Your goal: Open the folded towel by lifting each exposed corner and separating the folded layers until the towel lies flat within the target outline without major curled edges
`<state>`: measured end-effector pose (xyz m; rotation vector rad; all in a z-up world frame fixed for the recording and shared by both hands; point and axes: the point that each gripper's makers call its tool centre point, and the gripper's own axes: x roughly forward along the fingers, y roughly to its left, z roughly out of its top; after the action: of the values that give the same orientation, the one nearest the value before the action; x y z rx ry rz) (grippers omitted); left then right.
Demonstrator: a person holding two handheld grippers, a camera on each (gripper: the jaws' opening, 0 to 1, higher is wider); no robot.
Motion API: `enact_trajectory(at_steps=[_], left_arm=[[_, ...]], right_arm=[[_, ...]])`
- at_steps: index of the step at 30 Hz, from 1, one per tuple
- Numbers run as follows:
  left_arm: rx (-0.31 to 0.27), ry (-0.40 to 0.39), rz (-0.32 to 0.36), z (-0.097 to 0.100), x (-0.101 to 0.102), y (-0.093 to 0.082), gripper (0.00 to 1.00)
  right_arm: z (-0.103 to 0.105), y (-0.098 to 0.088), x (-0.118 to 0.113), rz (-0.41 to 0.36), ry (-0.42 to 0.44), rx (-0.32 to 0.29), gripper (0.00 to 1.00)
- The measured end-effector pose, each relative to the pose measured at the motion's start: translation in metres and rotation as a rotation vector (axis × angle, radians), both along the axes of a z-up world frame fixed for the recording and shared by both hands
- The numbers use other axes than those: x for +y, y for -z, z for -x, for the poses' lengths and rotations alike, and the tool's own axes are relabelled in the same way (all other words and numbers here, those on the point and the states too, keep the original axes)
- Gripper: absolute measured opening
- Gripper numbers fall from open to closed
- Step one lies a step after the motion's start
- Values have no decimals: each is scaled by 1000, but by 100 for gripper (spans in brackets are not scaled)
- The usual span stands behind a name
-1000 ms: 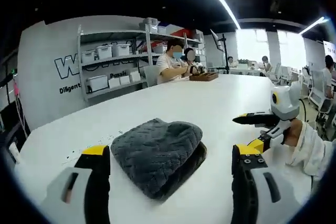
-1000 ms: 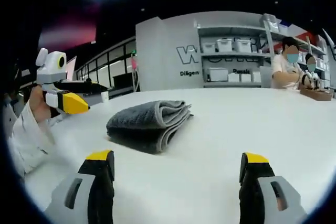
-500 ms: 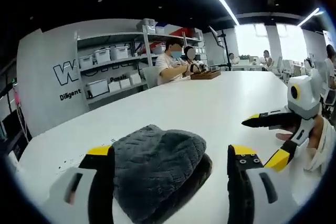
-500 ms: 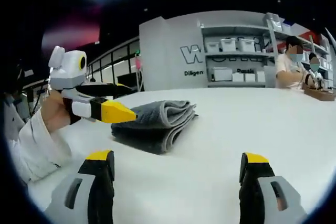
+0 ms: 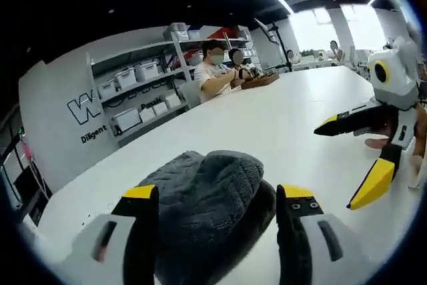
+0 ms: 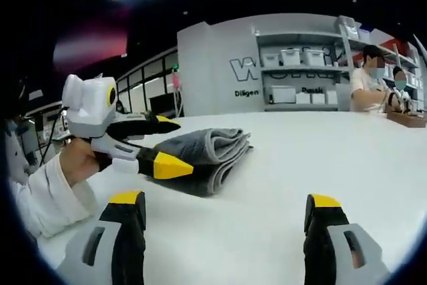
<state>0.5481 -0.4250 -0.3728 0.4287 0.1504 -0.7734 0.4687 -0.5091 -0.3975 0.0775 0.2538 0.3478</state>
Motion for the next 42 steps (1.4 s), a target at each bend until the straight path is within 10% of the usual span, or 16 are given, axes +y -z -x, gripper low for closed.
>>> enact_trajectory(at_steps=[19, 26, 42], left_arm=[[-82, 25, -113, -3, -7, 17, 12], [34, -34, 83, -10, 1, 18, 8], [91, -51, 353, -19, 11, -4, 6]], right_arm=[[0, 2, 2, 1, -3, 10, 96], [-1, 1, 2, -11, -2, 12, 94], [-2, 4, 5, -12, -6, 23, 94]])
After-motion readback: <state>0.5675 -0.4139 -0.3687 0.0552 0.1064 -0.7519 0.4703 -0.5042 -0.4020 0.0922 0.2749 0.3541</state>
